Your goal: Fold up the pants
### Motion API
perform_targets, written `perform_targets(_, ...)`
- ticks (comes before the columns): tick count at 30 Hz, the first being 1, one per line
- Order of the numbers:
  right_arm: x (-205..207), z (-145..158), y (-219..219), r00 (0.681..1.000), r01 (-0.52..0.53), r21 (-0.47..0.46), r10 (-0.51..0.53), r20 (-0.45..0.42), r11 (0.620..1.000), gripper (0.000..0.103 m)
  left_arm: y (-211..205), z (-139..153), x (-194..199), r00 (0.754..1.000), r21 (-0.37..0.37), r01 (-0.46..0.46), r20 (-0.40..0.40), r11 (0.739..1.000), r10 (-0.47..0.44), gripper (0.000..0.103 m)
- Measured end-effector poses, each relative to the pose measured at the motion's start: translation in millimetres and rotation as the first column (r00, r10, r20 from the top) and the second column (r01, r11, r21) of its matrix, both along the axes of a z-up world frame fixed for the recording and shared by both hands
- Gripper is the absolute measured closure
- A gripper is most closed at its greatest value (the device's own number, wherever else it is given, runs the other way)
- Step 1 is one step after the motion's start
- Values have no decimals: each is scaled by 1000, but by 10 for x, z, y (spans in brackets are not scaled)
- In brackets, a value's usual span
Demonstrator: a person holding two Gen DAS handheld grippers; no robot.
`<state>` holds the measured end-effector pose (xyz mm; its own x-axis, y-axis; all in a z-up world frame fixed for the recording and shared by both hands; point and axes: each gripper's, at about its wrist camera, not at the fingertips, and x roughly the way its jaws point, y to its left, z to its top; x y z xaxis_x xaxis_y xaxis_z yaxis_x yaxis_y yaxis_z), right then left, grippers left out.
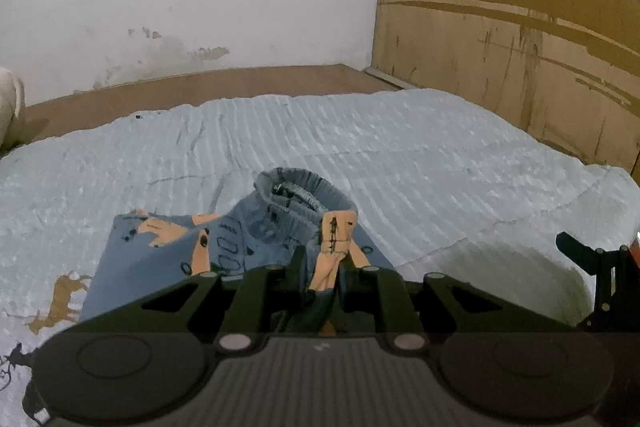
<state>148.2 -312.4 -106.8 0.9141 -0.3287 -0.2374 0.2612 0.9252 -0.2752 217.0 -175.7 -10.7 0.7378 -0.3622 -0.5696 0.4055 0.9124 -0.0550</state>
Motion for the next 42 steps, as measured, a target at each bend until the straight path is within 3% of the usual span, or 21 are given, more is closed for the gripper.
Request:
perform_targets(6, -6, -16, -18, 1000, 7, 16, -7, 2, 1000, 1, -14, -35, -30, 1000, 6, -1, -13, 1000, 1, 87)
perform_targets(9, 4, -13, -30, 1000, 8, 23, -8, 2, 1000, 1, -9, -31, -45, 1000, 9, 5, -13, 1000, -5, 82)
perform_targets(10, 6, -15, -34, 1000, 9, 26, -9, 2, 1000, 1, -10, -33, -54, 1000, 10, 8, -11, 1000, -8, 69)
perform_targets(11, 5, -19, -41, 1000, 10, 31, -10, 3, 999, 1, -9, -34, -73, 1000, 6, 19, -7, 1000, -19, 48)
perform_targets(13, 1, -23, -63, 1000, 16, 46, -16, 8, 999, 1, 1, -42, -134, 999, -1, 31, 13, 1000, -31, 31)
perform_targets(15, -3, -29, -82, 1000, 27, 55, -28, 14, 998, 1, 4, -47, -207, 999, 8, 44, 33, 999, -44, 25)
perform_targets(17, -8, -34, -106, 999, 37, 66, -38, 20, 997, 1, 21, -43, -269, 998, 19, 40, 45, 999, -41, 12)
perform_targets(20, -14, -34, -136, 999, 41, 82, -44, 28, 996, 1, 99, 11, -387, 997, 32, 10, 77, 999, -13, 5)
perform_targets(24, -34, -27, -163, 998, 34, 107, -39, 46, 994, 1, 304, 150, -515, 992, 68, -95, 94, 993, 88, 1)
perform_targets(28, -49, -23, -185, 998, 15, 136, -23, 58, 991, 1, 567, 231, -538, 966, 102, -247, 103, 964, 237, 1)
perform_targets(30, -71, -11, -177, 997, -6, 145, -5, 74, 989, 1, 661, 220, -537, 961, 105, -267, 104, 958, 257, 1)
perform_targets(32, -108, 12, -162, 995, -40, 154, 25, 100, 987, 1, 672, 159, -546, 967, 117, -243, 103, 963, 231, 1)
perform_targets(36, -151, 166, -240, 980, -161, 224, 129, 151, 961, 1, 577, -9, -585, 993, 135, -97, 83, 986, 87, 1)
perform_targets(39, -56, 300, -355, 953, -295, 312, 256, 160, 903, 1, 421, -97, -591, 997, 143, 1, 78, 990, -13, 2)
perform_targets(42, 187, 391, -411, 916, -396, 356, 388, 99, 846, 1, 267, -149, -568, 993, 175, 62, 89, 982, -79, 14)
